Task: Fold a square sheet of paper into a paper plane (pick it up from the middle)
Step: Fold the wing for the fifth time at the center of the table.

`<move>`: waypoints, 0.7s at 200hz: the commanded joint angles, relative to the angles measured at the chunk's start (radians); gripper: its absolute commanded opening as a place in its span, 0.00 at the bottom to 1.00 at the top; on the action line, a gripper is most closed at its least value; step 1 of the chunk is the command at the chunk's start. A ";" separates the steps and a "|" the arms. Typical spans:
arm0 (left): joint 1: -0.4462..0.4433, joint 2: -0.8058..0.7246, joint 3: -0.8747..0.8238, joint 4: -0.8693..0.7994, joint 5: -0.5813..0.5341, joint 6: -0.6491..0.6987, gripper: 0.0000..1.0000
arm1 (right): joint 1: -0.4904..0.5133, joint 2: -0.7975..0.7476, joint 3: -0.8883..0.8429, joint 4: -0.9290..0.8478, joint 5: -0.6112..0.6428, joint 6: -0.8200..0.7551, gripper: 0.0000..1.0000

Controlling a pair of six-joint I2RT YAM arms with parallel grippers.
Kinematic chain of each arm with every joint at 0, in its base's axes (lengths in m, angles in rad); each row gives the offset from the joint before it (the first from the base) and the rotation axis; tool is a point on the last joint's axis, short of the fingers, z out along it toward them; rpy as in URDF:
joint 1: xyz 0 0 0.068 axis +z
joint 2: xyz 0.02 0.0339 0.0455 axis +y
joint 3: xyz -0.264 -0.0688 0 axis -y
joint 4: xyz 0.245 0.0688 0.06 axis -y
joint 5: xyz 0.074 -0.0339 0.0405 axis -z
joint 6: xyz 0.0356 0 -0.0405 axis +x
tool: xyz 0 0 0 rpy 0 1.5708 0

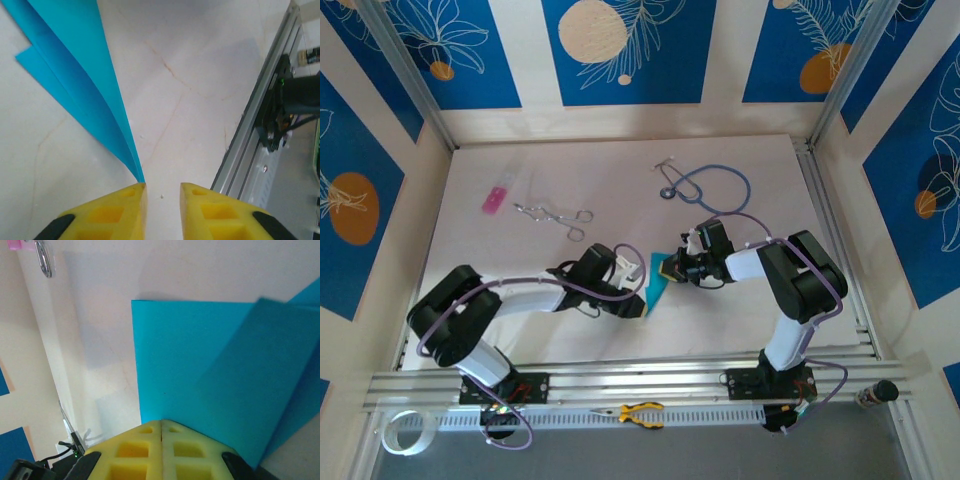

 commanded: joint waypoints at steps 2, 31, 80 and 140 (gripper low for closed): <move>0.006 -0.006 0.040 0.025 -0.053 -0.064 0.18 | -0.001 0.031 -0.011 -0.081 0.092 -0.028 0.04; 0.004 0.072 0.143 0.072 -0.004 -0.108 0.13 | -0.001 0.033 -0.007 -0.082 0.092 -0.027 0.04; 0.003 0.195 0.245 0.032 -0.029 -0.113 0.07 | 0.000 0.029 -0.009 -0.082 0.089 -0.025 0.04; 0.001 0.266 0.276 0.065 -0.051 -0.113 0.06 | 0.001 0.028 -0.012 -0.076 0.084 -0.023 0.04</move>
